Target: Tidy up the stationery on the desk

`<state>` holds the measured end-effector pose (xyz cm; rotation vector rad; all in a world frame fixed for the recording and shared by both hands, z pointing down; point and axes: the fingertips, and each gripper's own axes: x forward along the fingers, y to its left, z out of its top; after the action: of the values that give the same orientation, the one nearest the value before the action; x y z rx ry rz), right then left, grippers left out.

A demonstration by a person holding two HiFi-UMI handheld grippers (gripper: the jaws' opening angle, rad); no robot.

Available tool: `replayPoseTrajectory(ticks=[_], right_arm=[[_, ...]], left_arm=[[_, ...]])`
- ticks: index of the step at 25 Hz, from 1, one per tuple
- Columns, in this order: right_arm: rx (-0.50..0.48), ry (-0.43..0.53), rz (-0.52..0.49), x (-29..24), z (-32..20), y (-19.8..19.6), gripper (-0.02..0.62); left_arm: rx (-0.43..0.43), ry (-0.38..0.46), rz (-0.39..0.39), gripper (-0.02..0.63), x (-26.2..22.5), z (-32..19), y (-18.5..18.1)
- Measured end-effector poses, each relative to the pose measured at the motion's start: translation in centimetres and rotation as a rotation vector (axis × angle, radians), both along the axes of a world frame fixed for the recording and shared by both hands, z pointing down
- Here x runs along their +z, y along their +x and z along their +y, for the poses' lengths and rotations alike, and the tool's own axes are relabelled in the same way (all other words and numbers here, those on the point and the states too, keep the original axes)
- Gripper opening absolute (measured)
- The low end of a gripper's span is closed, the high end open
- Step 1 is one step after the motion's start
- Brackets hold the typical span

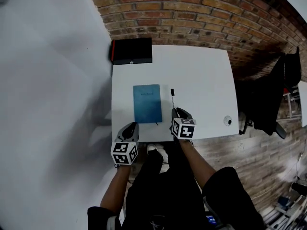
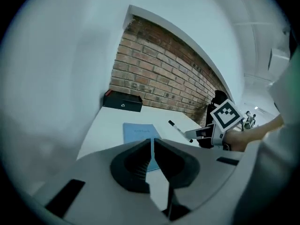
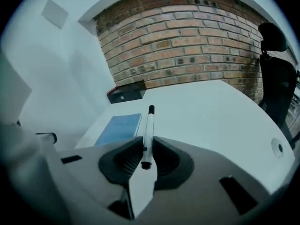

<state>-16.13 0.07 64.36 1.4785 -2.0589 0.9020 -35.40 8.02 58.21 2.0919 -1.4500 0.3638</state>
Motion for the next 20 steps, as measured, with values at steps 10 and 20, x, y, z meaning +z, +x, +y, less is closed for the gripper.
replayPoseTrajectory(ticks=[10,20], right_arm=[[-0.002,-0.062,-0.071,1.8,0.7,-2.9,0.077],[-0.006,-0.123,-0.069,3.7,1.1,-4.4,0.077]], left_arm=[[-0.048,-0.025,-0.01,0.034,0.9,1.8,-2.1],[-0.073,-0.047,-0.015,0.034,1.8,3.0,-3.8]])
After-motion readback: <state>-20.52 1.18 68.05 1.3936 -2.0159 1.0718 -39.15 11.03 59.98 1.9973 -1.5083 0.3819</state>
